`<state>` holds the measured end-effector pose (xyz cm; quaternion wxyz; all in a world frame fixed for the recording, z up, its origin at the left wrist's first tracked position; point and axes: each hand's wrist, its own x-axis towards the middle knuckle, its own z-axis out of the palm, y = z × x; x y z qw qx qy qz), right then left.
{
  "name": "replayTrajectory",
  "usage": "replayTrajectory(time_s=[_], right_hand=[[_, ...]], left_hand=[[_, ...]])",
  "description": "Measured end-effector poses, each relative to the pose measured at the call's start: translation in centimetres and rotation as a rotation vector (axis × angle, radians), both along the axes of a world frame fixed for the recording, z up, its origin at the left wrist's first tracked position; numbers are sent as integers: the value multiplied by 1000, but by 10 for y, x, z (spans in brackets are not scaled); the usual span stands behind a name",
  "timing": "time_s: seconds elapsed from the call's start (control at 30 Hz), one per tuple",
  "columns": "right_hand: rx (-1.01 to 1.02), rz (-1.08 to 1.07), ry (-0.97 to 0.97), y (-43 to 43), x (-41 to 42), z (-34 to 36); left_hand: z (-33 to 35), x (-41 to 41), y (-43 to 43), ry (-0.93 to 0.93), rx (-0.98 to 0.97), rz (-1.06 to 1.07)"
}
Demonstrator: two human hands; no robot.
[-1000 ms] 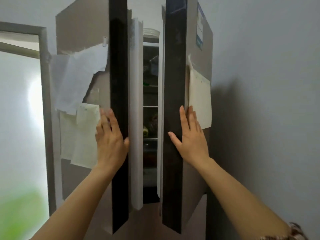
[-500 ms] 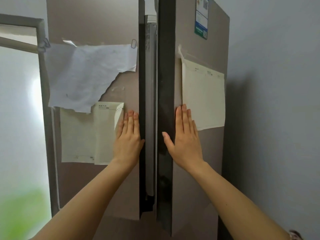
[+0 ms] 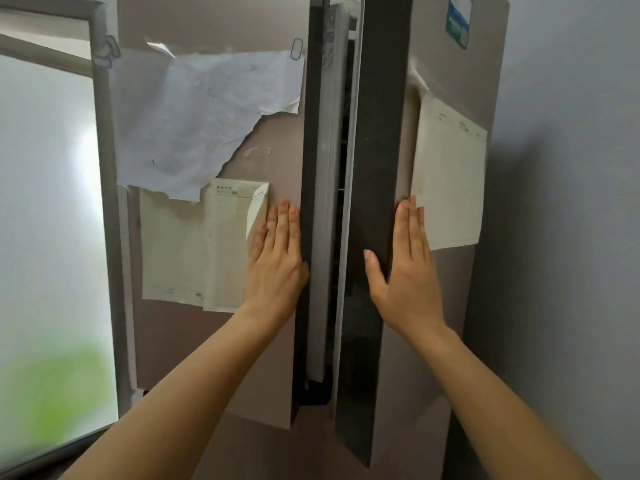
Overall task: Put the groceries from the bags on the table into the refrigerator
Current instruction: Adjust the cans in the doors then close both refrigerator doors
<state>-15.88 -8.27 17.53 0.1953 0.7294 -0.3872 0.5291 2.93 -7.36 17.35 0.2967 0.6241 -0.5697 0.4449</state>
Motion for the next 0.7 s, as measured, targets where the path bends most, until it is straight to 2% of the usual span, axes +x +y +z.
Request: replayTrajectory(time_s=[0.17, 0.37, 0.7], right_hand=[[-8, 47, -59, 9, -15, -2], [-5, 1, -11, 18, -21, 1], [-40, 10, -84, 24, -40, -8]], left_hand=[[1, 2, 9, -3, 5, -7], [5, -9, 13, 29, 70, 53], [3, -6, 16, 41, 23, -56]])
